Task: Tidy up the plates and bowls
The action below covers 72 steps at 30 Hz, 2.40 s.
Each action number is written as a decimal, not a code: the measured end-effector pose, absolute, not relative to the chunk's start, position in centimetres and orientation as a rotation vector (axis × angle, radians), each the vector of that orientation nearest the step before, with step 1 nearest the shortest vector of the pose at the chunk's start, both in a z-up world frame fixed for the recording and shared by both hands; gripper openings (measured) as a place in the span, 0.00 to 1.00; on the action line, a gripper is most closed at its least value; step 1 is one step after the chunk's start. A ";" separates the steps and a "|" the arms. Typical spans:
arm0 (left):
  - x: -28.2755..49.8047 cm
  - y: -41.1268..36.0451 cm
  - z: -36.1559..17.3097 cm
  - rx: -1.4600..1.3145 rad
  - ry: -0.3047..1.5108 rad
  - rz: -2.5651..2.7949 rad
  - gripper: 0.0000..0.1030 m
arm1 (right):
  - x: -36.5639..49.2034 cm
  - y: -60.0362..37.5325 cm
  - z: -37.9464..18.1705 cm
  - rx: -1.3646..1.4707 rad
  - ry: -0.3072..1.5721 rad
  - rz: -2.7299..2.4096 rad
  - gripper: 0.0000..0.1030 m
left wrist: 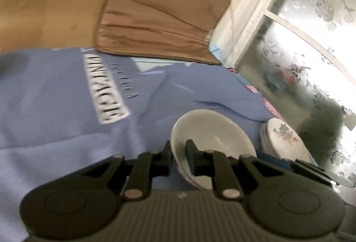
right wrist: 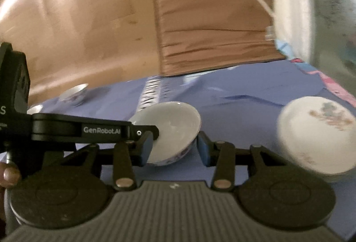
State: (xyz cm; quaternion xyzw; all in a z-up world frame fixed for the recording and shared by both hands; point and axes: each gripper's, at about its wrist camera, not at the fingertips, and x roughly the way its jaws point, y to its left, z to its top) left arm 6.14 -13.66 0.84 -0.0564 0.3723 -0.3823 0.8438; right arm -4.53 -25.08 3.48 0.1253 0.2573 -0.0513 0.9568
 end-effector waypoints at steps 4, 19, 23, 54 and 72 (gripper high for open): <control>6.0 -15.9 1.0 -0.074 0.770 -0.787 0.14 | -4.2 -26.8 3.0 0.296 0.533 -0.163 0.51; 4.8 -3.6 2.2 -0.063 0.626 -0.554 0.32 | -7.0 -22.5 6.1 0.205 0.307 -0.103 0.70; 5.7 1.3 1.5 -0.018 0.640 -0.383 0.32 | -4.5 -19.9 5.8 0.211 0.421 0.046 0.45; 8.8 12.2 0.3 -0.315 0.671 -0.186 0.32 | 22.7 -6.7 3.4 0.453 0.920 0.080 0.12; 7.3 8.9 0.4 -0.261 0.681 -0.485 0.11 | 7.4 -13.5 5.5 0.557 0.994 0.260 0.10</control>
